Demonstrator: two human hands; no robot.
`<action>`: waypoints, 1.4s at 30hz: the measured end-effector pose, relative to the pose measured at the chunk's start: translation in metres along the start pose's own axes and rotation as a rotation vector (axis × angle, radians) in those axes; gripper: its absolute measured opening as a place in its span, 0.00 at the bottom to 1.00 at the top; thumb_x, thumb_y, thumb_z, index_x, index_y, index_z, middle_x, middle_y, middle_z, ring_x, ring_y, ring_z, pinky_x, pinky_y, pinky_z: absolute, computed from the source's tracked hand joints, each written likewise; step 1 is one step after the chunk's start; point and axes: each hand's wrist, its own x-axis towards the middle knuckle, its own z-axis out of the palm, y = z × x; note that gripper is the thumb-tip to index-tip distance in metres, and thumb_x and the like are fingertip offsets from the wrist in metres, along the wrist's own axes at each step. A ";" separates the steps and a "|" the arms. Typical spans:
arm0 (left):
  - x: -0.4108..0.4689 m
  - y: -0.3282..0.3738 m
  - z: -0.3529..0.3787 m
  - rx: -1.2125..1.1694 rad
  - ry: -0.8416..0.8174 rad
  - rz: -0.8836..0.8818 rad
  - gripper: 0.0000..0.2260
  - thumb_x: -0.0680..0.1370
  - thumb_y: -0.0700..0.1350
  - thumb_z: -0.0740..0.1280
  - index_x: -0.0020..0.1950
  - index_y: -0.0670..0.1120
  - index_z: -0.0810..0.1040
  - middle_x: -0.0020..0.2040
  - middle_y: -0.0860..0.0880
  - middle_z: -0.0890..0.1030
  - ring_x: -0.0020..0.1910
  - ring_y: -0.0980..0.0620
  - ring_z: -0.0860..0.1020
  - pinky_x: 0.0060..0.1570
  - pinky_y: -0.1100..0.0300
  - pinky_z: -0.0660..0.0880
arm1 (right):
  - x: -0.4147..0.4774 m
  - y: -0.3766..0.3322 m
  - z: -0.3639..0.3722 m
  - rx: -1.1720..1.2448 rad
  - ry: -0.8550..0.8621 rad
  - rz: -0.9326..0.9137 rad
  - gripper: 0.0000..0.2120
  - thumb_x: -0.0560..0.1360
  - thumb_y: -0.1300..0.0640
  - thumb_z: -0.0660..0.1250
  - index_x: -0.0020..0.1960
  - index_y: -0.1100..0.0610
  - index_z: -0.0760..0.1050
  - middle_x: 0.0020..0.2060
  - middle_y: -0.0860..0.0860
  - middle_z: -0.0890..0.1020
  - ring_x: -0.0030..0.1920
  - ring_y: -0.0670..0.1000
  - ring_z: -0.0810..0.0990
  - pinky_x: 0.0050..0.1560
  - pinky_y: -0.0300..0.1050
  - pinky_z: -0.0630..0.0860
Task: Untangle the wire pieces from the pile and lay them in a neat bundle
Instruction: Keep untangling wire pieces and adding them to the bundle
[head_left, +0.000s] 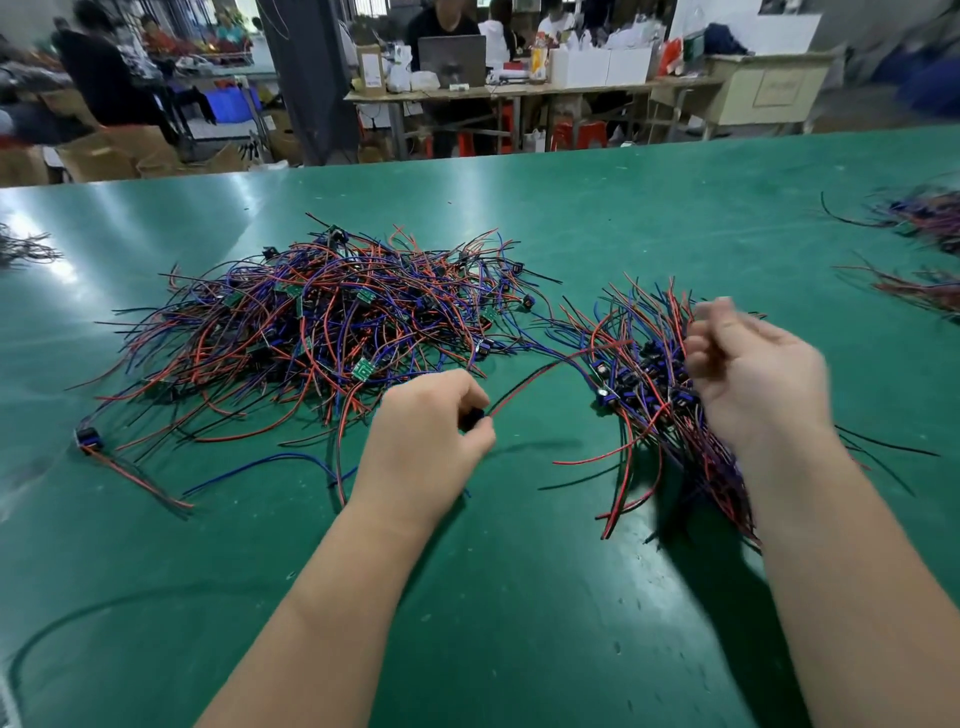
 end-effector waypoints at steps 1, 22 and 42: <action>0.001 -0.003 -0.002 -0.001 0.026 -0.040 0.05 0.68 0.37 0.74 0.41 0.44 0.82 0.36 0.51 0.83 0.36 0.52 0.80 0.44 0.60 0.74 | 0.005 -0.005 -0.006 0.074 0.078 -0.018 0.08 0.78 0.61 0.65 0.41 0.62 0.76 0.28 0.51 0.79 0.28 0.44 0.76 0.30 0.32 0.73; -0.009 0.009 0.021 -0.348 -0.031 -0.220 0.05 0.72 0.42 0.73 0.43 0.52 0.83 0.37 0.59 0.83 0.37 0.64 0.80 0.41 0.73 0.72 | -0.027 0.037 0.022 -0.597 -0.395 -0.231 0.15 0.70 0.64 0.74 0.55 0.56 0.80 0.37 0.52 0.84 0.32 0.48 0.81 0.36 0.41 0.80; 0.000 -0.018 0.009 0.151 0.020 -0.295 0.09 0.77 0.43 0.64 0.54 0.46 0.81 0.52 0.49 0.81 0.51 0.47 0.78 0.54 0.59 0.69 | 0.037 0.007 -0.043 -1.476 0.210 -0.411 0.10 0.72 0.57 0.68 0.52 0.55 0.83 0.50 0.60 0.82 0.52 0.62 0.78 0.56 0.52 0.72</action>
